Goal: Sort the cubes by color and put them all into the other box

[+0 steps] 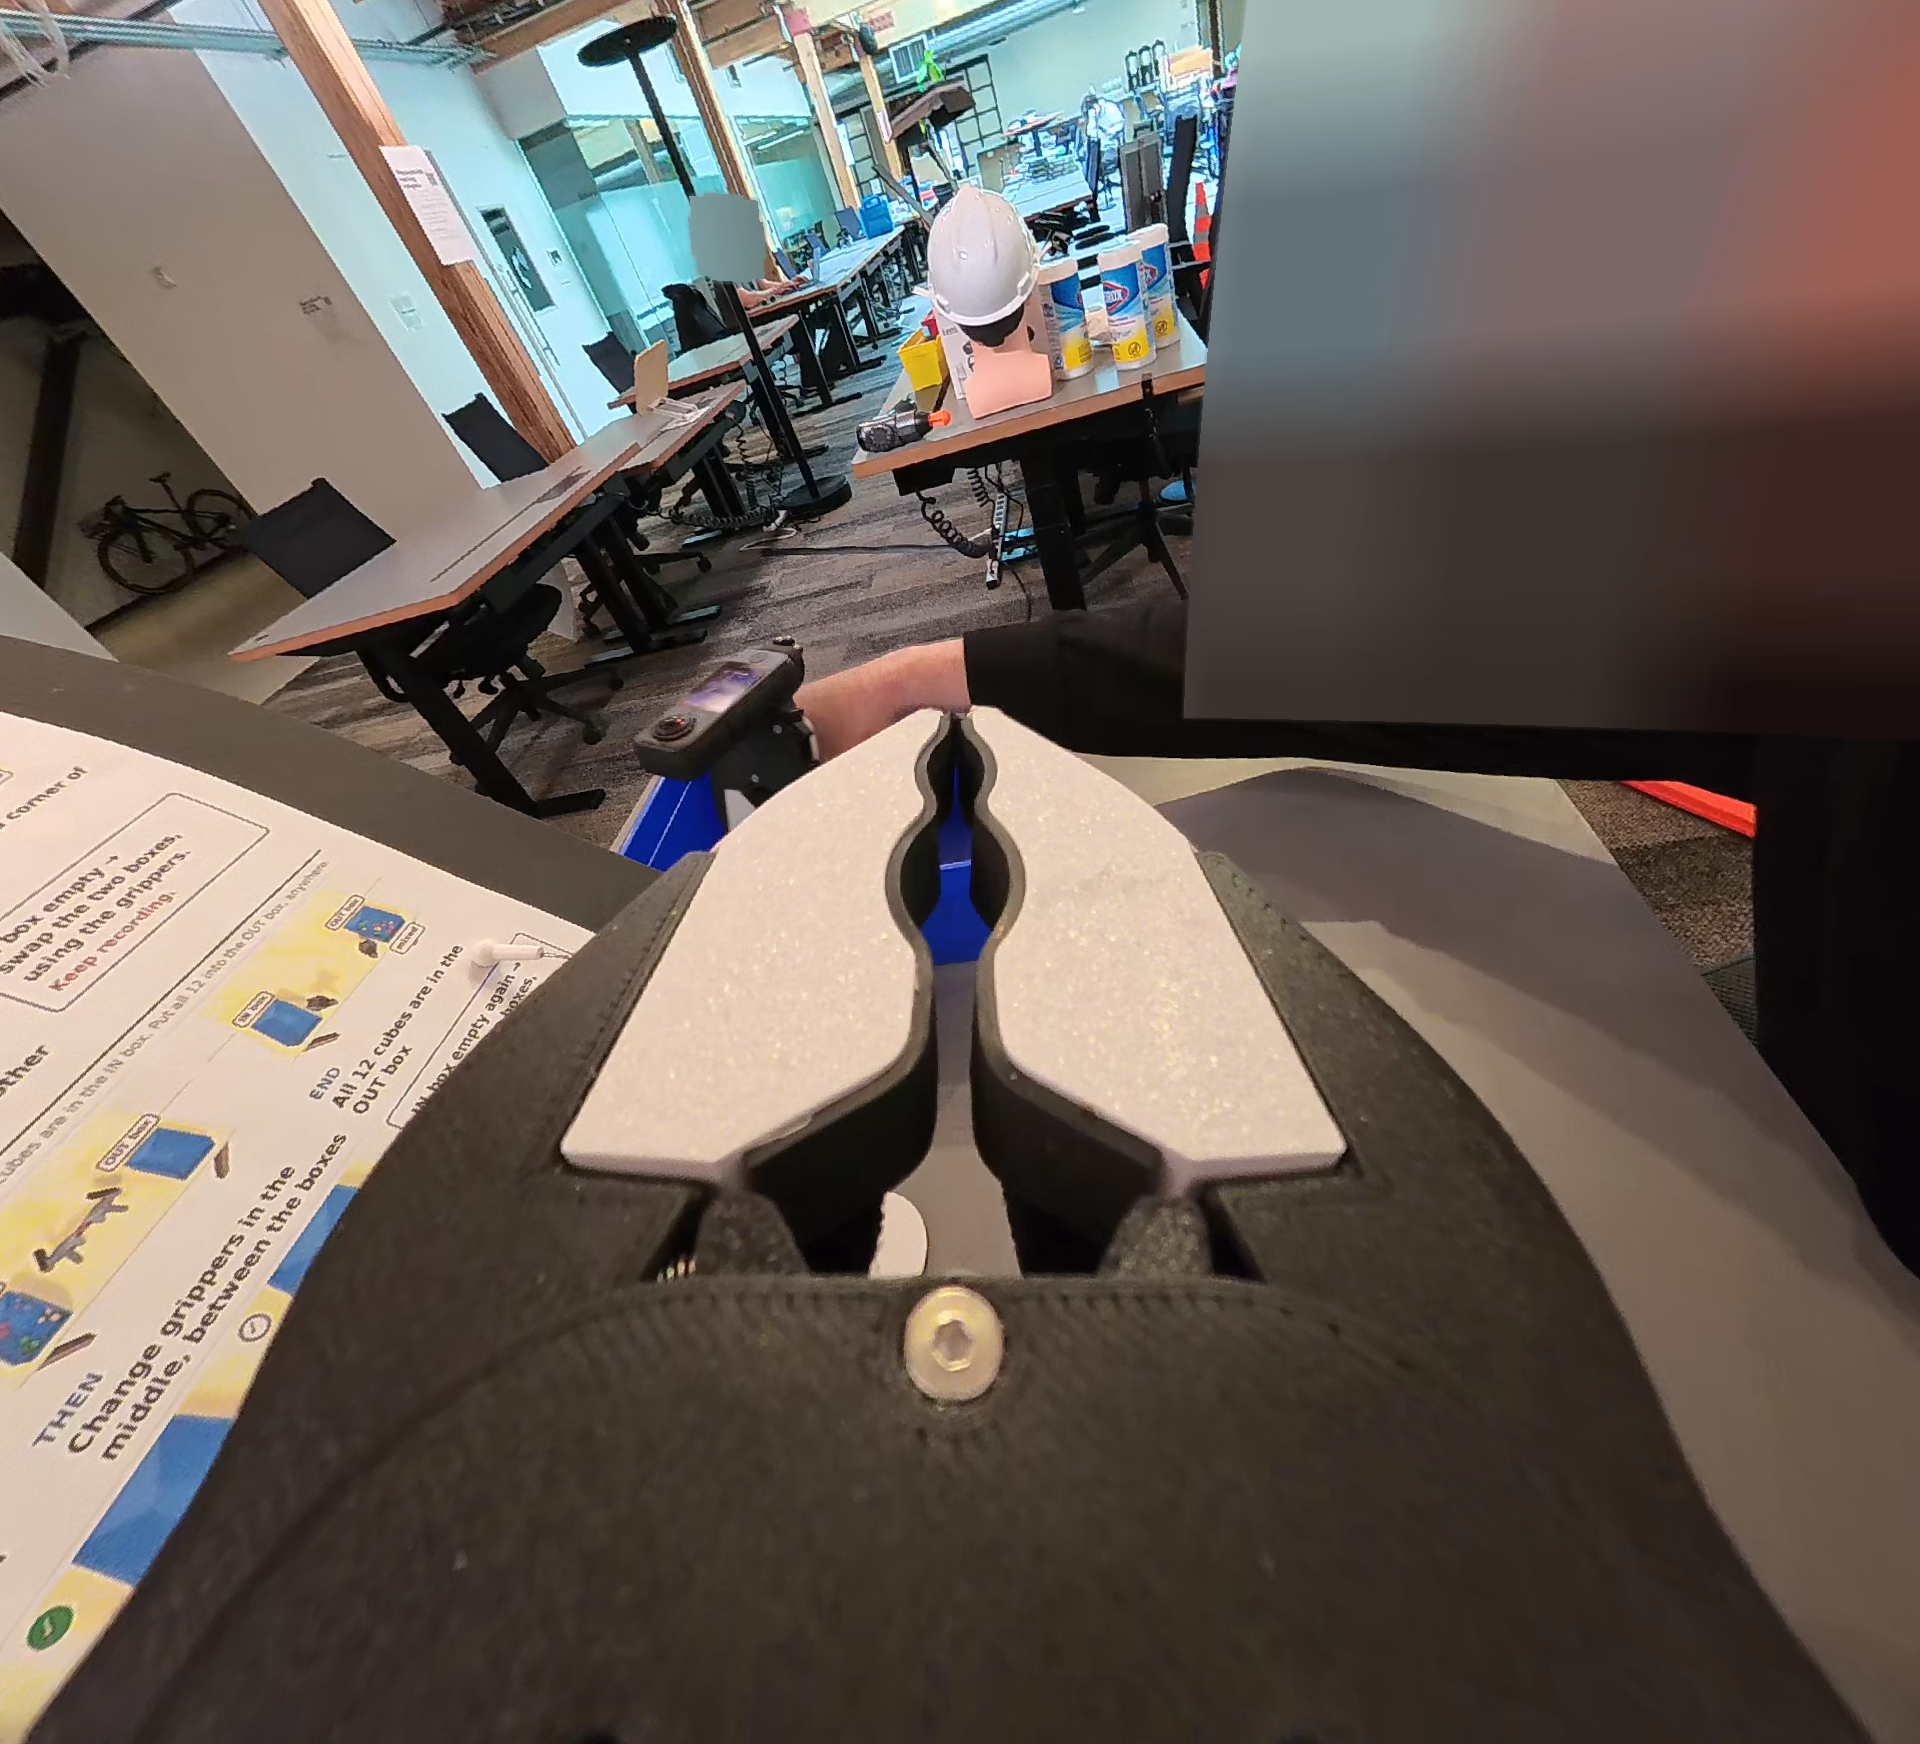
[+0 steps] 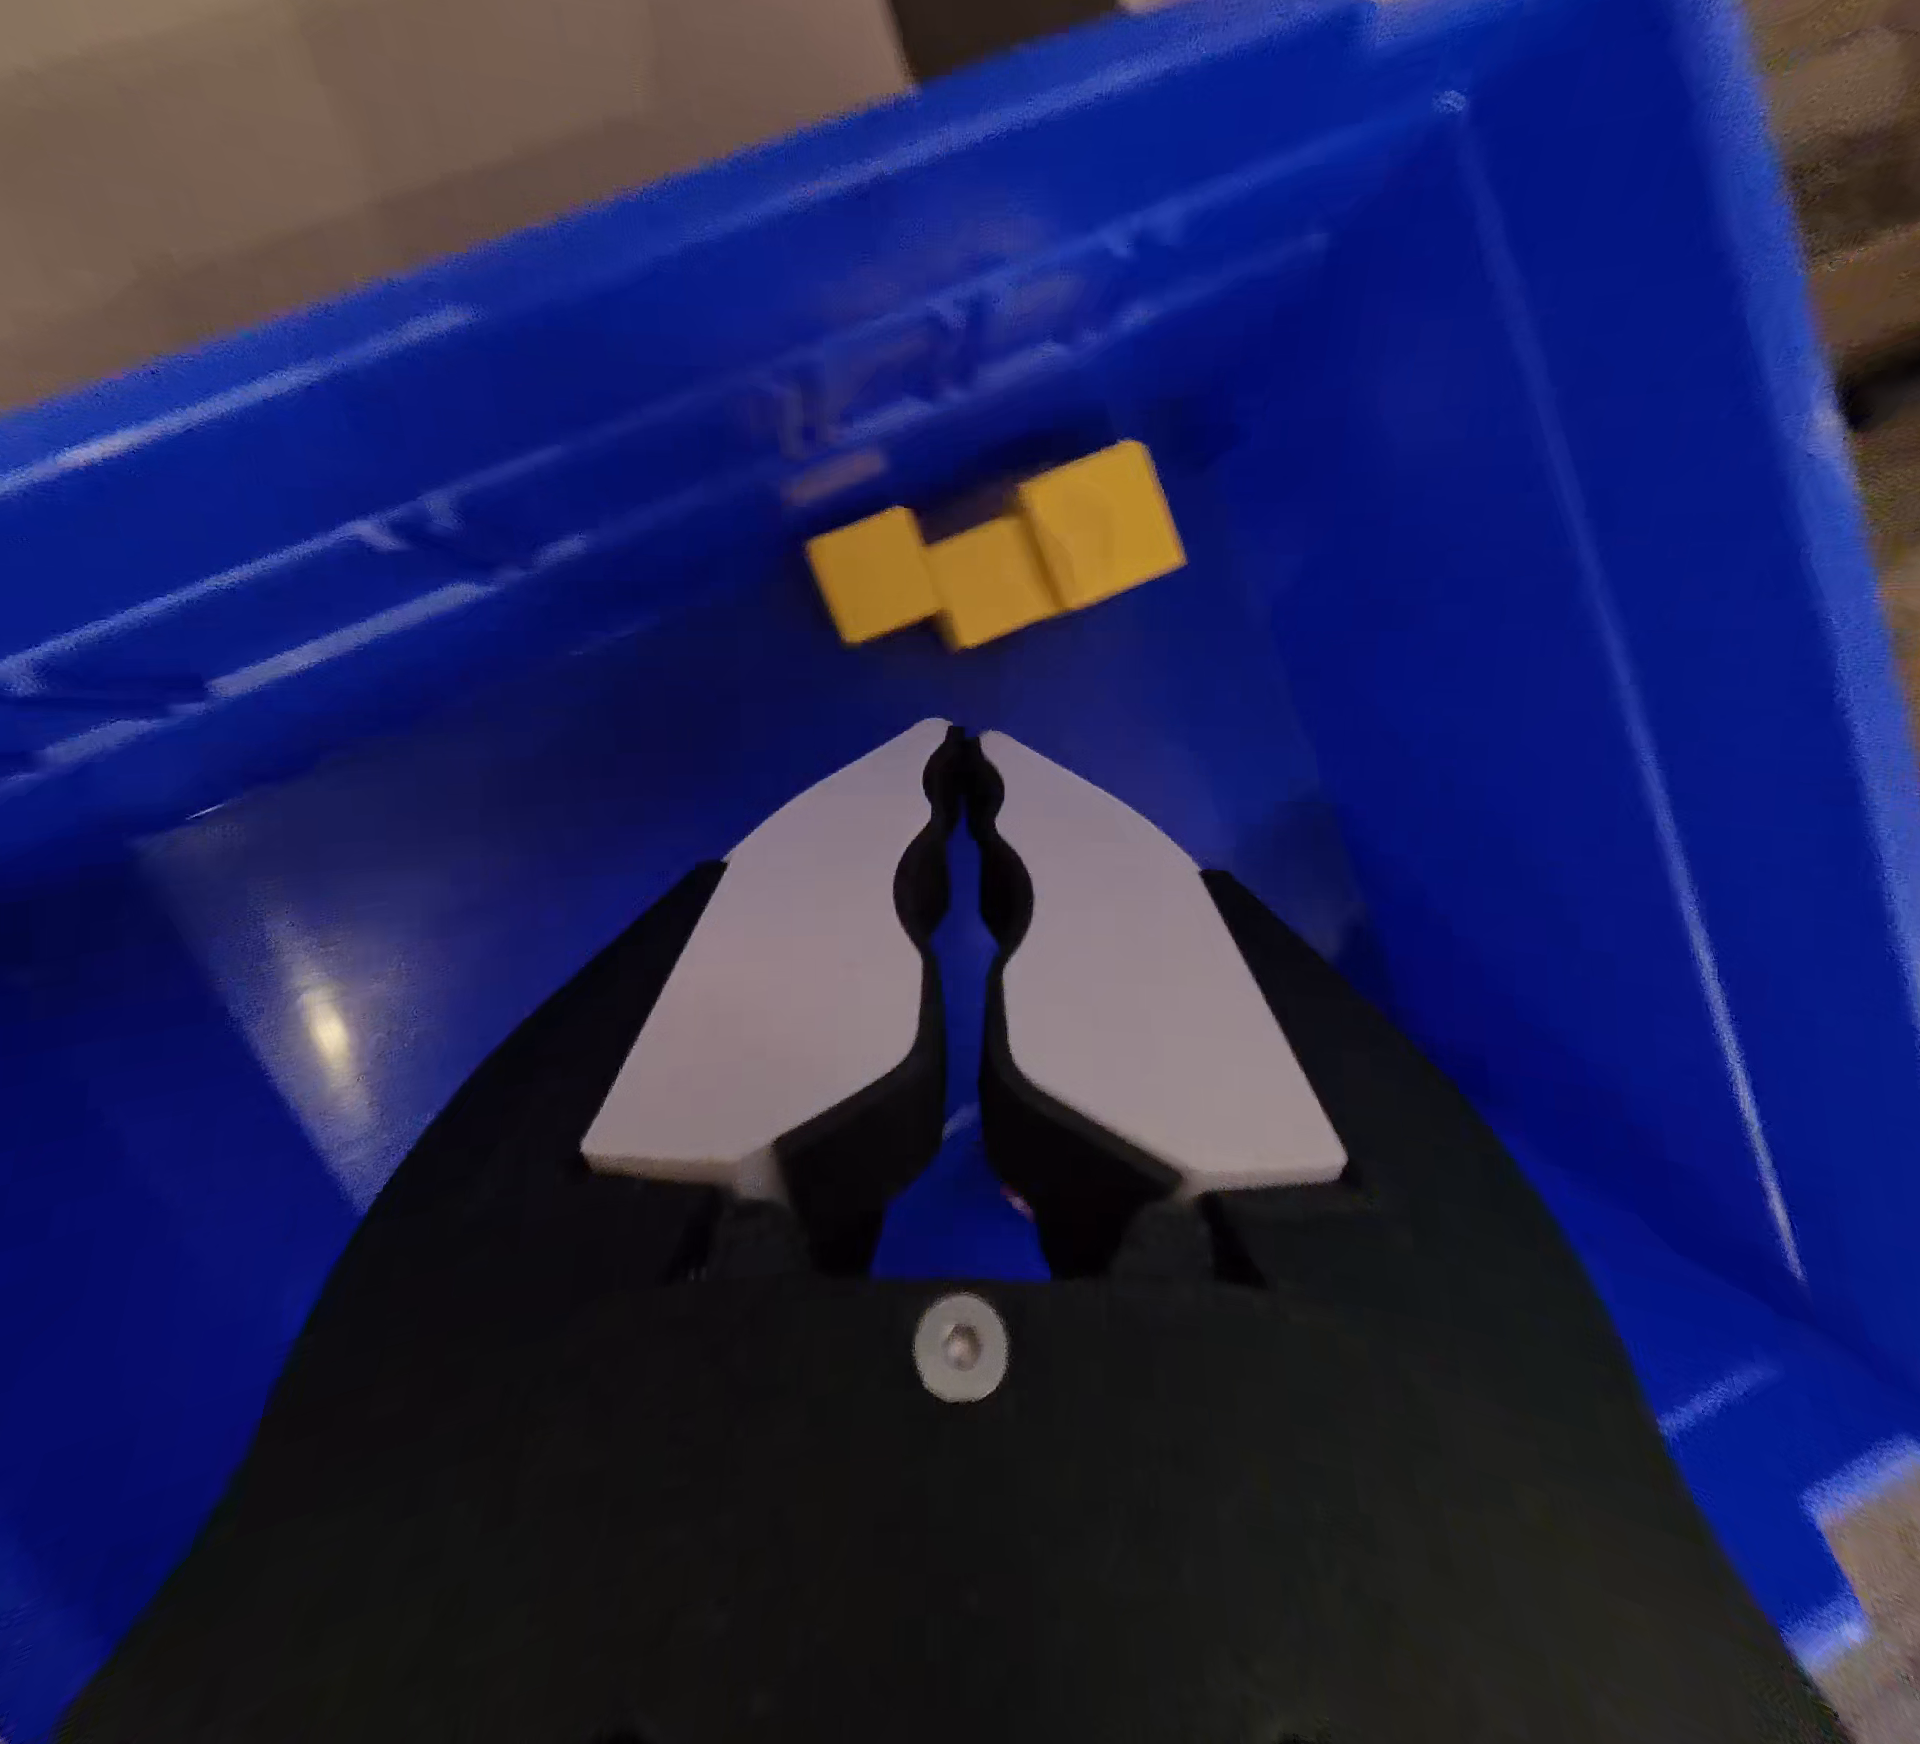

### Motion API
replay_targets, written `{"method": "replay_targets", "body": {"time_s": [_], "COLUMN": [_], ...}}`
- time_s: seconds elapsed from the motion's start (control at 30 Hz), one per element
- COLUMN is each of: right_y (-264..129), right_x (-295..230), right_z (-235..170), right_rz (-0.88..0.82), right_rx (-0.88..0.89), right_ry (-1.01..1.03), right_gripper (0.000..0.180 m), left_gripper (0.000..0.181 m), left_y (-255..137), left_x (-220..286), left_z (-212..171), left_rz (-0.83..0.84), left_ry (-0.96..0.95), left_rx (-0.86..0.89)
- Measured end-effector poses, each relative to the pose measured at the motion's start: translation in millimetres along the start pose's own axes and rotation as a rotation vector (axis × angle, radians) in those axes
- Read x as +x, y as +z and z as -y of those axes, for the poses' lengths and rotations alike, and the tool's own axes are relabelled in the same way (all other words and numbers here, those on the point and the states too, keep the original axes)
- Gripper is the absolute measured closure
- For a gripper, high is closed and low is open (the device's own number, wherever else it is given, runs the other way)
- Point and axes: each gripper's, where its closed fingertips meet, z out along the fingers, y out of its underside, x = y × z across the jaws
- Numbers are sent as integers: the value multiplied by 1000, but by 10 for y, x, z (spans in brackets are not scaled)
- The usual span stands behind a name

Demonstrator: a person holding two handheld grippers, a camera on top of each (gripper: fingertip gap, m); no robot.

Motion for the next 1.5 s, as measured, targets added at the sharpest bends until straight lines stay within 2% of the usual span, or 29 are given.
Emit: {"method": "replay_targets", "body": {"time_s": [0.2,0.3,0.53,0.7,0.93,1.13,1.37,1.5], "right_y": [238,299,331,247,319,387,305,259], "right_x": [99,89,82,124,377,341,354,150], "right_z": [-54,44,116,28,44,158,115,45], "right_rz": [-36,-22,-18,-18,-109,-100,-121,-48], "right_rx": [-72,-40,-40,-69,-54,-51,-70,-106], "right_ry": [4,5,-8,34,102,78,97,72], "right_gripper": [179,180,179,180,180,180,180,180], "left_gripper": [181,181,181,181,181,181,181,181], "left_y": [40,46,53,37,59,66,53,51], "left_x": [10,2,-15,-9,-10,-18,-13,-14], "left_z": [-21,-34,-61,-46,-62,-81,-73,-75], "left_rz": [-2,-2,-3,-1,-5,-6,-6,-5], "left_ry": [1,0,-7,-2,-6,-7,-3,-3], "left_rx": [-10,-14,-20,-19,-22,-27,-28,-29]}}
